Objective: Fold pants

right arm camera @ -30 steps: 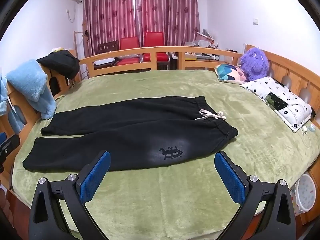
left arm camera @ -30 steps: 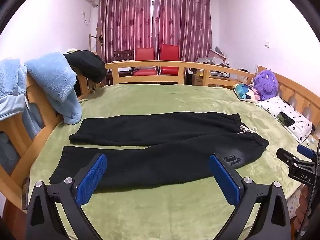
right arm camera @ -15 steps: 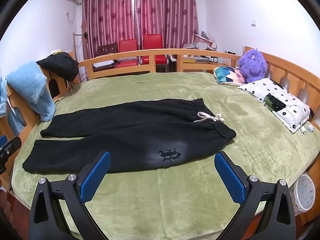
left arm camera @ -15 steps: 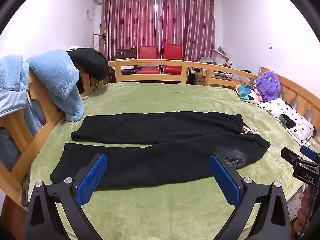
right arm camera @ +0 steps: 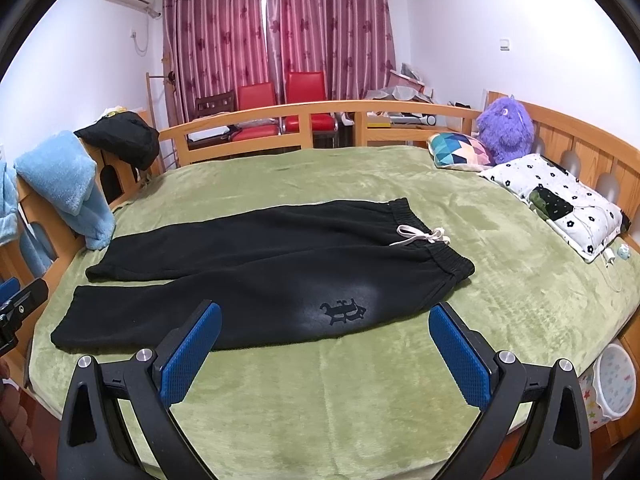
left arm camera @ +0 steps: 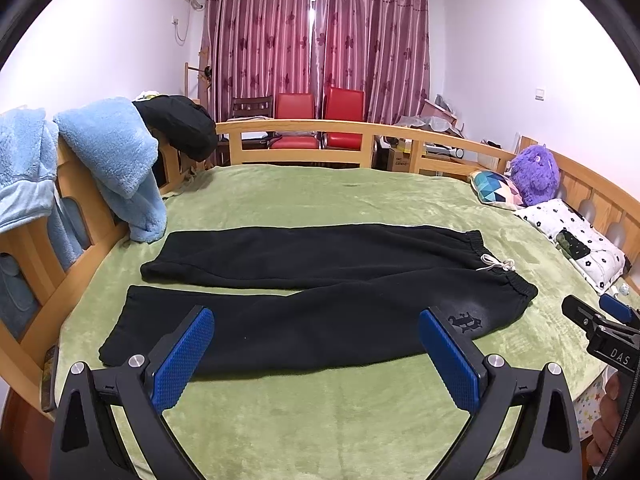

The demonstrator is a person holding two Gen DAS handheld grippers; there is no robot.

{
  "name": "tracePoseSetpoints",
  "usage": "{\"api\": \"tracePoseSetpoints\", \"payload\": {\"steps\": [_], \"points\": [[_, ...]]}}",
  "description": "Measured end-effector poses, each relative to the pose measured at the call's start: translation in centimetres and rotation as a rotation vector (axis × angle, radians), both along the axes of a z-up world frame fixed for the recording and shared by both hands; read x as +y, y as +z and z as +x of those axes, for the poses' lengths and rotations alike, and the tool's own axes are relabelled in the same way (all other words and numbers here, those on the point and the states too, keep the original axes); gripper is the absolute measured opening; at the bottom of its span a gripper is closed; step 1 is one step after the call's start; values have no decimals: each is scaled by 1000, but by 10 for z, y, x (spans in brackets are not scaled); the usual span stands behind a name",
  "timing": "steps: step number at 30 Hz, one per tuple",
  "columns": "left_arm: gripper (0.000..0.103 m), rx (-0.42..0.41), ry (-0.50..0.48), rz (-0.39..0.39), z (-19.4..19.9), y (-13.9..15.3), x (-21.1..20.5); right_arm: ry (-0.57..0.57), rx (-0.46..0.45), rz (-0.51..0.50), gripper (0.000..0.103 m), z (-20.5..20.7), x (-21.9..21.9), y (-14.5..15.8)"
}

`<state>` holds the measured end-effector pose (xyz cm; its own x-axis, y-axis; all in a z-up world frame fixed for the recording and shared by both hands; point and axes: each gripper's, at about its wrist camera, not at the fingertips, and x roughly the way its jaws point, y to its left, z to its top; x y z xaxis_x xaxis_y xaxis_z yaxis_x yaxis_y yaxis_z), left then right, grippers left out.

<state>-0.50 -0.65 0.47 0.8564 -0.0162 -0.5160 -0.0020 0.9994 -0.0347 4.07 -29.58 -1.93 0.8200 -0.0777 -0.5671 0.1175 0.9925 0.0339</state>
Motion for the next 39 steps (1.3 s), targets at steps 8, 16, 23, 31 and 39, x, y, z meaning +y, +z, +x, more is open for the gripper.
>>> {"api": "tracePoseSetpoints", "payload": {"steps": [8,16,23,31,39], "points": [[103,-2,-2,-5,-2,0,-1,7,-3,-3,102,-1,2,1],[103,3,6,-19,-5,3,-2,8,-6,-1,102,-3,6,0],[103,2,5,-24,-6,5,-2,6,-10,-3,102,-5,8,1],[103,2,3,-27,-8,7,0,8,-10,-3,102,-6,9,2],[103,8,4,-30,-7,7,0,8,-9,-8,102,-7,9,2]]}}
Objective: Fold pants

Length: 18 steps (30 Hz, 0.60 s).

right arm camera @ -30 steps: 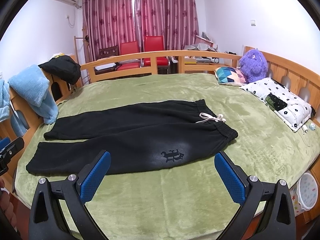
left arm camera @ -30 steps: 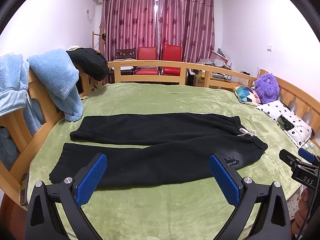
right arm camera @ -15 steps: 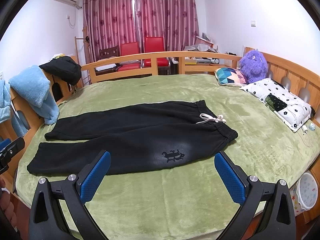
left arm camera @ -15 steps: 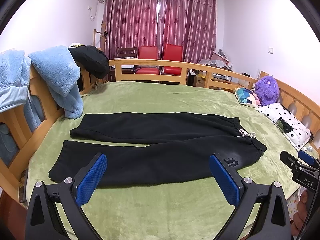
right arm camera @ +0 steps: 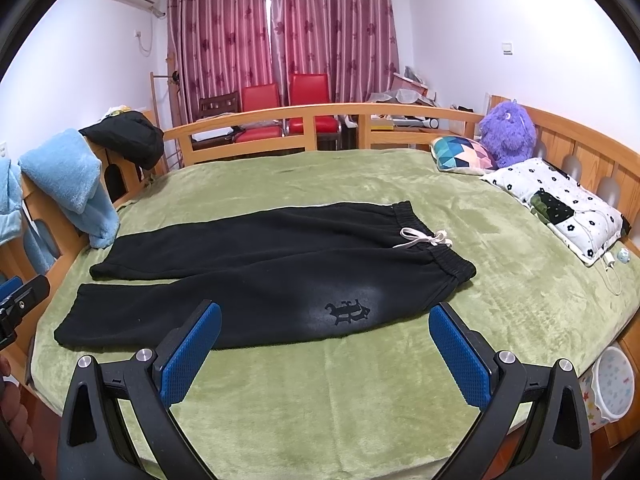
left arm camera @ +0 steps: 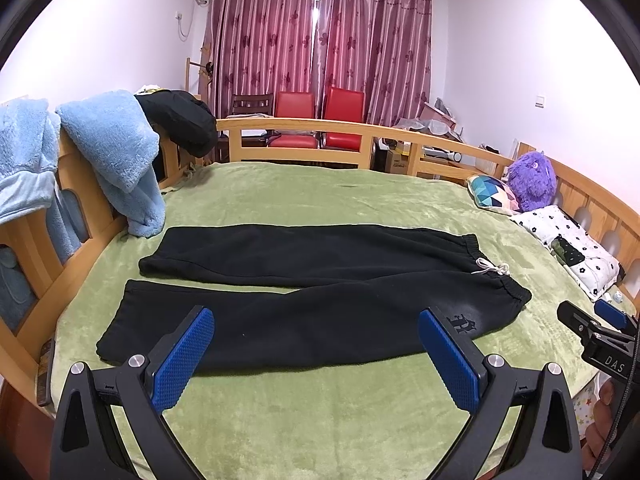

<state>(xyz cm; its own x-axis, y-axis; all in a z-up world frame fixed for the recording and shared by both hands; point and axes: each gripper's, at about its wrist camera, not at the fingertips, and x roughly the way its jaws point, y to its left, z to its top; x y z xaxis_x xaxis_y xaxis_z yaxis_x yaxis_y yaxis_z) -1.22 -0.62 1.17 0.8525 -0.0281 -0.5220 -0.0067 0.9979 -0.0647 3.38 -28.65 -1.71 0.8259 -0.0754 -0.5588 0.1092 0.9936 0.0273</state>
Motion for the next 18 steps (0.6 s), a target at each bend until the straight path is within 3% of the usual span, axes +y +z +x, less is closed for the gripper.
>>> {"api": "tracePoseSetpoints", "payload": {"steps": [8,18], "points": [[103,14,14,-13,5,-2,6,3,2,6,102,-1,1,0],[103,14,41,9,21,-12,18,21,37,-2,102,26,12,-2]]}}
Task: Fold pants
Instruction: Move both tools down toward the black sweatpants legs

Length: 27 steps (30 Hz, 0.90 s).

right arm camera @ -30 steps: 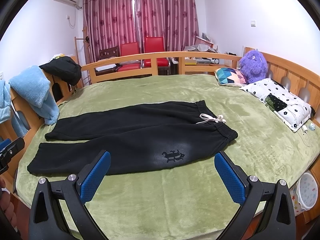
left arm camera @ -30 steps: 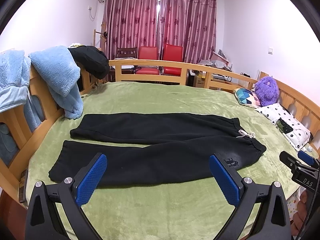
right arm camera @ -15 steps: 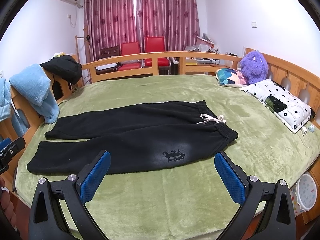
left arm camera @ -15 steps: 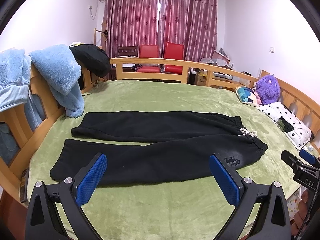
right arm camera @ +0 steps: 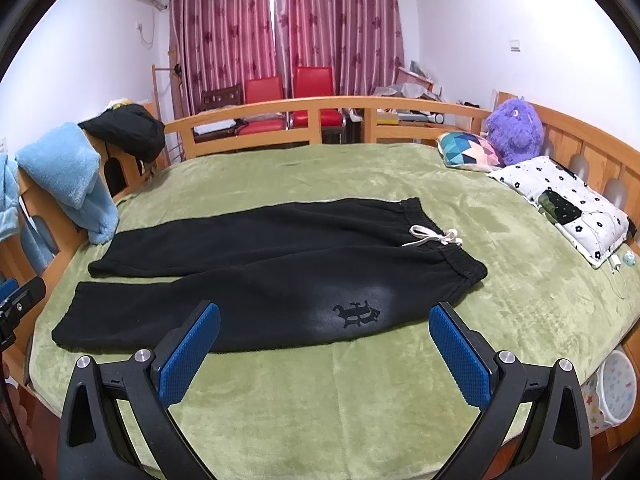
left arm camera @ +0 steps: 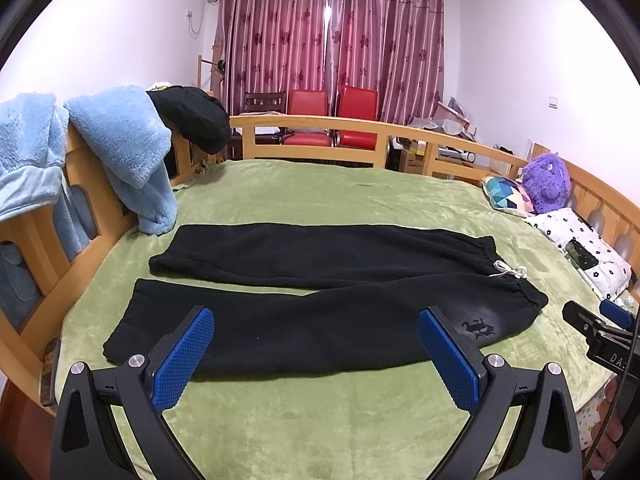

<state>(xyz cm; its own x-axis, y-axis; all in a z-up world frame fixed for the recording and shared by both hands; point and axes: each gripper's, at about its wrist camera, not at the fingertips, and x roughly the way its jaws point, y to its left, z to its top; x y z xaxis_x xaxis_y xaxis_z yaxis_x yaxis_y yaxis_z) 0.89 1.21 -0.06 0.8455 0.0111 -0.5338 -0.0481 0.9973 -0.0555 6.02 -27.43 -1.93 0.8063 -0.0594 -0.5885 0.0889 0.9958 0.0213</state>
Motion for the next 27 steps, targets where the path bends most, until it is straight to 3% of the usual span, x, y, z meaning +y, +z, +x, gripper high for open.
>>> {"api": "tracePoseSetpoints", "payload": {"steps": [6,11,19,21,27], "points": [[103,31,71,4,25,-31,15,29,29,-29,102,25,9,-24],[103,146,67,-55,56,-77,40,50,64,-37,102,53,8,-60],[102,306,134,-80,86,-145,80,-2,185,-44,87,91,-3,-125],[102,349,142,-90,92,-160,90,-6,235,-1,78,100,-10,-143],[102,416,176,-132,100,-190,112,-54,307,36,75,119,-31,-178]]}}
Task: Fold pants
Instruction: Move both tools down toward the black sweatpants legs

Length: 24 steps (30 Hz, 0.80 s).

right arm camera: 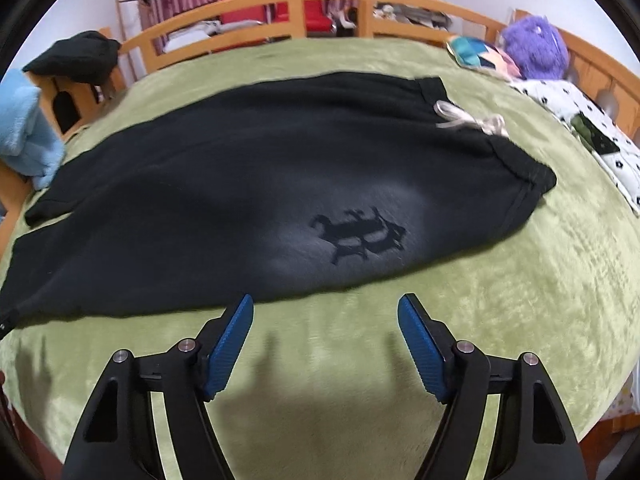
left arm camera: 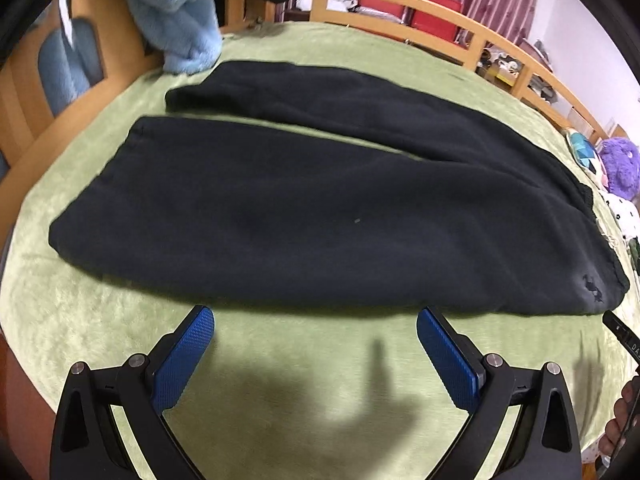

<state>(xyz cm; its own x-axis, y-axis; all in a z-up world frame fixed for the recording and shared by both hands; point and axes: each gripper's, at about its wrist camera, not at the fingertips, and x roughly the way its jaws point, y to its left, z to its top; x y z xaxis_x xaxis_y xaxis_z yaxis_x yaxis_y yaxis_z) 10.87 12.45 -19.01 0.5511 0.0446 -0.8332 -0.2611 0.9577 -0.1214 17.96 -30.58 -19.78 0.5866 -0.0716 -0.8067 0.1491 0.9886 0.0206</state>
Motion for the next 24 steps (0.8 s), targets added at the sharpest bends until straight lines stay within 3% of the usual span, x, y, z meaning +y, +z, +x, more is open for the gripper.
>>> {"api": "tracePoseSetpoints", "payload": {"steps": [11,24], "points": [[102,2,48,-157,18,-26,28,-101,60,72,75,17,-42,-29],[102,-15,103,-164,29,-38,36,-144,28,91,75,29,-72,-38]]}}
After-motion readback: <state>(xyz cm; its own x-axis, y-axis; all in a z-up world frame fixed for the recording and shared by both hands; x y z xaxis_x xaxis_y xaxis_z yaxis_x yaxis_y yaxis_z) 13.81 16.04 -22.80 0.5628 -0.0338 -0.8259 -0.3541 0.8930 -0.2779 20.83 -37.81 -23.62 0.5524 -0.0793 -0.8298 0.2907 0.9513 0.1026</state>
